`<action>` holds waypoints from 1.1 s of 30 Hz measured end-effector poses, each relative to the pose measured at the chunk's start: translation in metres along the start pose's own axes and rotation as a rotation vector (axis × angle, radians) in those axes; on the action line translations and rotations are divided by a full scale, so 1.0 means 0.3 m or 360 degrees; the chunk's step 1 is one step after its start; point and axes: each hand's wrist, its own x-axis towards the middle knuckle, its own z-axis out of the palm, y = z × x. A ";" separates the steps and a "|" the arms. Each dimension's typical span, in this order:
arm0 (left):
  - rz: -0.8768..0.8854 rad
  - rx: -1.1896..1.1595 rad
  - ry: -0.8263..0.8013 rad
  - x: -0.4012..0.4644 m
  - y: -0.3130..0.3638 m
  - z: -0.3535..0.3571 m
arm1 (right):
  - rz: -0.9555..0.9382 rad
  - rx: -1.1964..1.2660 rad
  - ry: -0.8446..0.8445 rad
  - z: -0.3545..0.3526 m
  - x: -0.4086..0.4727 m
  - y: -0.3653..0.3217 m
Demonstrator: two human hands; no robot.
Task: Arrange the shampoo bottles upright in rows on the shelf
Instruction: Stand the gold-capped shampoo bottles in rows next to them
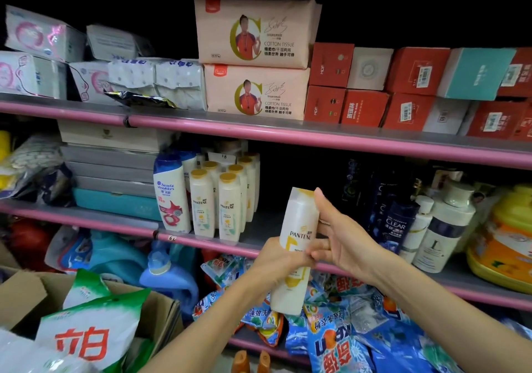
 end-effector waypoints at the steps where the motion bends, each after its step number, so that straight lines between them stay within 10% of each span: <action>1: 0.0002 -0.0018 -0.0017 0.000 0.005 -0.007 | -0.0052 -0.0141 -0.0025 0.001 0.001 0.006; 12: -0.0083 -0.0028 0.0010 0.015 -0.095 -0.048 | -0.0538 -0.0707 0.0413 -0.001 0.128 -0.009; 22: -0.0031 0.0352 0.1199 0.111 -0.157 -0.222 | -0.0605 -0.1016 0.0826 -0.048 0.442 0.111; 33: -0.0154 0.0628 0.1473 0.232 -0.250 -0.252 | -0.0367 -0.1061 0.0643 -0.098 0.576 0.342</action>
